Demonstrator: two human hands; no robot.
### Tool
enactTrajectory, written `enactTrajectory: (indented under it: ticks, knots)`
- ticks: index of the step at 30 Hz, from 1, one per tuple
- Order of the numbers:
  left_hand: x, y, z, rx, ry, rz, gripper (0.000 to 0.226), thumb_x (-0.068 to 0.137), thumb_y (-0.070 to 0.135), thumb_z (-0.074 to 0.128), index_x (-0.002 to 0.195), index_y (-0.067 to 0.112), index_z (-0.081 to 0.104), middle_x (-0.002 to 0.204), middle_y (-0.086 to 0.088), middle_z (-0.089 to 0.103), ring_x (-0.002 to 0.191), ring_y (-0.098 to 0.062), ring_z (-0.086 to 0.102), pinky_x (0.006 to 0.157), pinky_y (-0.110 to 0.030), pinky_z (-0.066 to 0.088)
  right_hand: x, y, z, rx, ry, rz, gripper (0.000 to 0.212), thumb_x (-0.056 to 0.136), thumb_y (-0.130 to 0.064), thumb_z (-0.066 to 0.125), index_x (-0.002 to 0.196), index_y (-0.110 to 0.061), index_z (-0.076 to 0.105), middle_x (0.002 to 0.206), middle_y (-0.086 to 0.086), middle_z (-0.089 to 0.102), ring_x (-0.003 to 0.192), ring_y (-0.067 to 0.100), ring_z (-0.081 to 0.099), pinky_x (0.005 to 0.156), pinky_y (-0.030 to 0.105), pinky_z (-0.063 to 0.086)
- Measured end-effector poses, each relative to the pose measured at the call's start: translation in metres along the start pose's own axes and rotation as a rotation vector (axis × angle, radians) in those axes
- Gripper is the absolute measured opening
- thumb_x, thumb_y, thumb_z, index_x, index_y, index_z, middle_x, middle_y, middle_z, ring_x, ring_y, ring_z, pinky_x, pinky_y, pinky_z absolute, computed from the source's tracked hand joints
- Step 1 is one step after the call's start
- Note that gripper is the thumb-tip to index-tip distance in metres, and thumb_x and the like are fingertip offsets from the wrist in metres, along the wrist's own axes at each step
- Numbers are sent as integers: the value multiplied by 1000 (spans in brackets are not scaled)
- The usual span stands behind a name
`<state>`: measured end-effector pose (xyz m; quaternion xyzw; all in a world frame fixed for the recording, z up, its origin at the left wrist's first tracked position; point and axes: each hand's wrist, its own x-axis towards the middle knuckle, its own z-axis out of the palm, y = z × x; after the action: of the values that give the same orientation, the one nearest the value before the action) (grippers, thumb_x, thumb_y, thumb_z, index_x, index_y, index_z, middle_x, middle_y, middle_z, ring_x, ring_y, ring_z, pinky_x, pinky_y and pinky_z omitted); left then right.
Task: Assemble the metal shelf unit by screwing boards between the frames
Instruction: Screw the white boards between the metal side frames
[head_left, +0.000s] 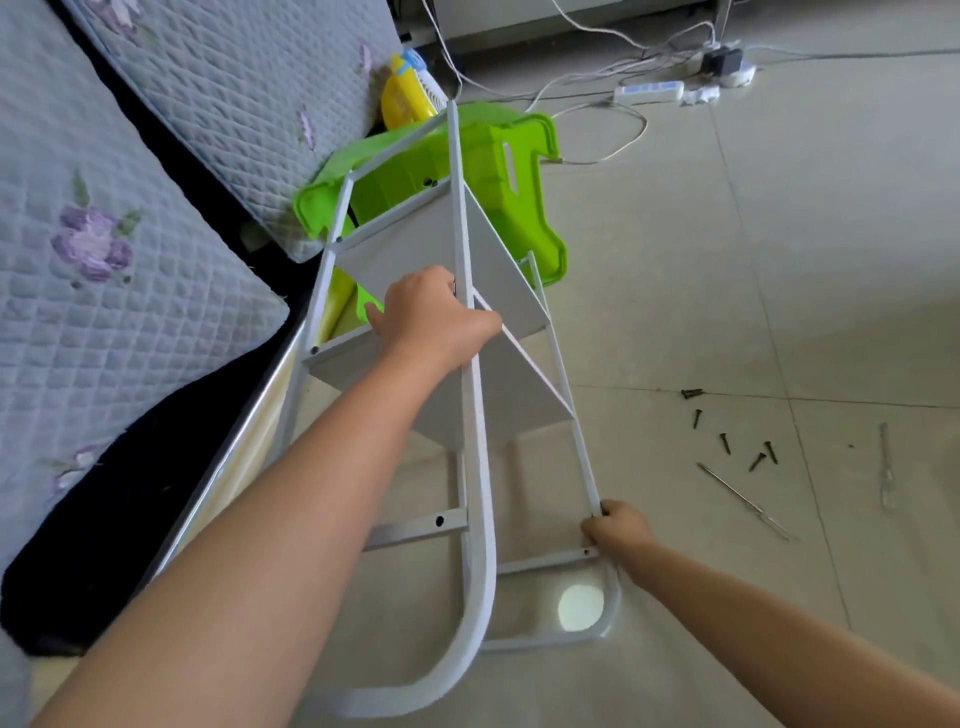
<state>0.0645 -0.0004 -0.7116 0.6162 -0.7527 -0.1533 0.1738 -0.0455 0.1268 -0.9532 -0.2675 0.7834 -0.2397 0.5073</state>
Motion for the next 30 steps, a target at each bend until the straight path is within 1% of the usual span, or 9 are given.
enactTrajectory:
  ticks: [4,8,11,14,20,22,24,26,30]
  knots:
    - [-13,-10,-11,-151,-2,18,29,48,28,51,52,14,26,51,1,27,55,-27,29,69,-36,37,-13,-5,-29,173,4,31,22,86,-12,55,66,-6,51,56,8,51,46,18,46,36,15,38]
    - [-25,-20,-15,-274,-15,17,22,46,27,48,59,11,41,50,1,33,49,-19,32,48,-24,29,-18,-12,-55,224,-6,-25,16,90,-22,56,83,-9,51,64,12,57,43,22,47,37,21,42]
    - [-36,-25,-16,-373,-17,9,21,47,24,49,61,10,40,52,0,30,48,-16,28,37,-18,22,-21,-21,-69,273,39,11,16,89,-14,57,89,0,52,64,16,57,46,24,49,41,24,47]
    - [-46,-30,-17,-474,-36,-26,25,49,21,48,69,6,49,59,-5,33,53,-17,31,40,-18,26,-24,-30,-81,268,106,47,23,88,-18,59,86,3,50,61,17,54,48,24,48,46,28,44]
    - [-60,-54,-16,-550,-48,-138,35,55,17,52,80,-6,57,71,-9,42,64,-18,39,59,-26,32,-32,-45,-97,-185,155,-147,37,87,-34,58,108,-7,42,72,14,61,44,24,51,44,29,47]
    - [-61,-66,-14,-521,-68,-224,9,68,5,54,71,-1,49,65,-7,40,57,-19,37,55,-24,31,-33,-52,-100,-272,265,-217,35,87,-29,57,109,-4,46,75,14,63,52,26,56,53,34,52]
    - [-59,-84,-9,-450,-53,-311,19,76,-4,50,64,8,42,61,-2,38,53,-17,35,49,-23,27,-32,-62,-100,-331,318,-275,40,85,-25,58,116,-3,47,90,17,64,69,31,63,67,39,55]
    - [-59,-104,-3,-380,-39,-355,12,78,-3,50,72,7,51,64,-3,45,58,-20,43,48,-23,30,-32,-76,-98,-246,283,-305,50,86,-21,60,129,-7,38,97,16,60,63,30,61,60,36,53]
    - [-57,-139,10,-237,-69,-469,12,77,3,55,89,0,55,84,-13,54,78,-30,53,61,-26,38,-29,-96,-88,-289,168,-377,50,91,-19,50,137,-22,32,79,9,55,45,19,50,41,25,42]
